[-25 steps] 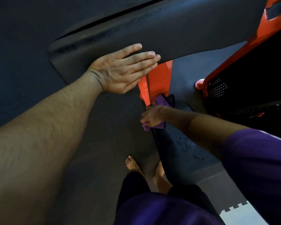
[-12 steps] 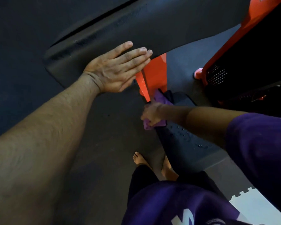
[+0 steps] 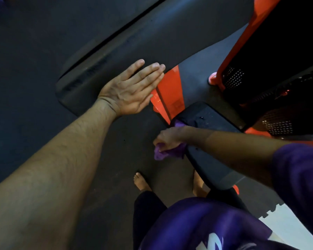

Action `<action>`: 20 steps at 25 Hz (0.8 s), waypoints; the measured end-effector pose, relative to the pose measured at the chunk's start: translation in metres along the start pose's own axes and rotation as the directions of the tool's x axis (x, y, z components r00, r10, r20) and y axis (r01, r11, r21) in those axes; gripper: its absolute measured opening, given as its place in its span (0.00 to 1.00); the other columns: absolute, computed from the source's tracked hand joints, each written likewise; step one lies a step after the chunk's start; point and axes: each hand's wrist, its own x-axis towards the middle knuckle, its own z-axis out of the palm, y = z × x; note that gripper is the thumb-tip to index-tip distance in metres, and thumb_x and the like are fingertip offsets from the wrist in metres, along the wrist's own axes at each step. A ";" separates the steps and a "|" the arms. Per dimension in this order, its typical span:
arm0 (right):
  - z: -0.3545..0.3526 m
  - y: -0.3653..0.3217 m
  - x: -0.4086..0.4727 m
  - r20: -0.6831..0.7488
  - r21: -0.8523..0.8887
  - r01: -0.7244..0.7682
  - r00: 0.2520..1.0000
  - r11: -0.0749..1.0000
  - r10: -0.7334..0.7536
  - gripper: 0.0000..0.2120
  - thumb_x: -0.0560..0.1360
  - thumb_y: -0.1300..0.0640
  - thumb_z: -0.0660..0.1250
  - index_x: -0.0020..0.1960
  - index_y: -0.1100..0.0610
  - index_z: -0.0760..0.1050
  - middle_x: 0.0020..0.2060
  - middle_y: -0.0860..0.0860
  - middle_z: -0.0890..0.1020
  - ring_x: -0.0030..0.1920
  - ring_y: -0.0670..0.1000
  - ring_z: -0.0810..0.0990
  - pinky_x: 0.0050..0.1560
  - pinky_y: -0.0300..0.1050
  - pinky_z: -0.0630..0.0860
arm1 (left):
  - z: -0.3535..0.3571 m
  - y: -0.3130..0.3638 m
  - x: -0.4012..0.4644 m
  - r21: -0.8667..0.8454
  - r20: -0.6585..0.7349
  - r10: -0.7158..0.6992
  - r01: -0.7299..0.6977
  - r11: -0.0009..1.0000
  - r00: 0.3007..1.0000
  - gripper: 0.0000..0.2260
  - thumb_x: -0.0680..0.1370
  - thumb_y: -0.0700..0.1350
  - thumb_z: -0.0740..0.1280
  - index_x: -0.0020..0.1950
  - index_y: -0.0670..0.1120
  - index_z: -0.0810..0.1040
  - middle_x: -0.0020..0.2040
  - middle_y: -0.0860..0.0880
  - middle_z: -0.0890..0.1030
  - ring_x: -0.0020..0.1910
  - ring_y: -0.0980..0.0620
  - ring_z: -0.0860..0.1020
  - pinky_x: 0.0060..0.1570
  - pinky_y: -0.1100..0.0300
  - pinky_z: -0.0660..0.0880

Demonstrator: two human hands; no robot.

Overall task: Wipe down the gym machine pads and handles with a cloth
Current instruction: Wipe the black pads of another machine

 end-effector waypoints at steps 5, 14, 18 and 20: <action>0.028 -0.033 -0.026 -0.382 0.555 -0.149 0.828 0.818 0.410 0.09 0.81 0.52 0.66 0.54 0.58 0.75 0.50 0.57 0.82 0.51 0.58 0.80 0.42 0.45 0.63 | 0.006 -0.004 -0.001 0.287 -0.114 0.131 -0.094 0.953 0.985 0.26 0.87 0.49 0.48 0.82 0.37 0.56 0.83 0.40 0.58 0.82 0.42 0.57 0.81 0.41 0.54; 0.116 -0.119 -0.009 0.055 0.897 0.413 0.247 -0.156 0.967 0.06 0.82 0.55 0.64 0.46 0.50 0.76 0.44 0.47 0.80 0.48 0.49 0.78 0.45 0.40 0.71 | 0.001 -0.002 -0.004 0.388 -0.074 0.415 -0.357 0.850 0.907 0.35 0.83 0.45 0.59 0.85 0.43 0.43 0.84 0.41 0.41 0.84 0.43 0.44 0.80 0.36 0.45; 0.129 -0.131 0.024 0.431 0.434 0.722 0.360 -0.540 0.827 0.07 0.84 0.51 0.61 0.54 0.51 0.76 0.53 0.55 0.80 0.53 0.53 0.80 0.53 0.51 0.77 | 0.011 -0.006 -0.002 0.282 -0.066 0.585 -0.547 0.788 0.808 0.33 0.85 0.46 0.61 0.85 0.44 0.46 0.85 0.43 0.47 0.84 0.44 0.49 0.79 0.37 0.53; 0.127 -0.130 0.028 0.484 0.342 0.770 0.347 -0.538 0.803 0.07 0.84 0.50 0.60 0.55 0.51 0.75 0.54 0.56 0.80 0.53 0.53 0.80 0.55 0.52 0.77 | 0.015 -0.005 0.005 0.242 -0.008 0.661 -0.640 0.729 0.750 0.30 0.87 0.48 0.57 0.85 0.44 0.47 0.85 0.43 0.48 0.84 0.44 0.51 0.78 0.37 0.55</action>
